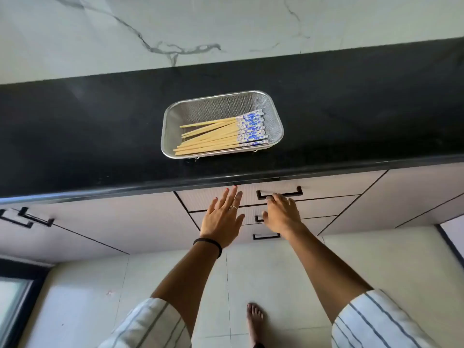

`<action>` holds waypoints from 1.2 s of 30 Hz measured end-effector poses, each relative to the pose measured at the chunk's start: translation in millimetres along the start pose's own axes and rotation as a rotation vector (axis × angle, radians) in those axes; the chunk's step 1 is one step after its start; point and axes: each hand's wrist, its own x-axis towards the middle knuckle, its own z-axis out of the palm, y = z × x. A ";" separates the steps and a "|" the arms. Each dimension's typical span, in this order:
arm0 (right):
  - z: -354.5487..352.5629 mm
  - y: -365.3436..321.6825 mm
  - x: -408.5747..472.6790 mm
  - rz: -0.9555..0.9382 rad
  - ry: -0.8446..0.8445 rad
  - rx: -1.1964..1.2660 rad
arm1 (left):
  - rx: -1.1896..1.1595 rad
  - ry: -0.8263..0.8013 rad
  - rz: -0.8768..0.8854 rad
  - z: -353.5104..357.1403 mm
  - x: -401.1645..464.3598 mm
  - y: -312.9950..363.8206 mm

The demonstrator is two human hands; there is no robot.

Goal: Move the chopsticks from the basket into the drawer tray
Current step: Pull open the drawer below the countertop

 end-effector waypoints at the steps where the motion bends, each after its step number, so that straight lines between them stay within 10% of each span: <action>1: 1.5 1.7 8.3 0.010 -0.027 -0.009 | 0.023 0.029 0.003 1.0 4.9 0.0; 29: 38.2 13.7 -2.3 0.010 -0.084 0.018 | 0.177 0.108 -0.067 12.2 -24.2 -0.9; 36: 42.7 3.7 -103.5 -0.181 0.562 0.054 | 0.059 0.076 -0.048 13.3 -63.3 11.1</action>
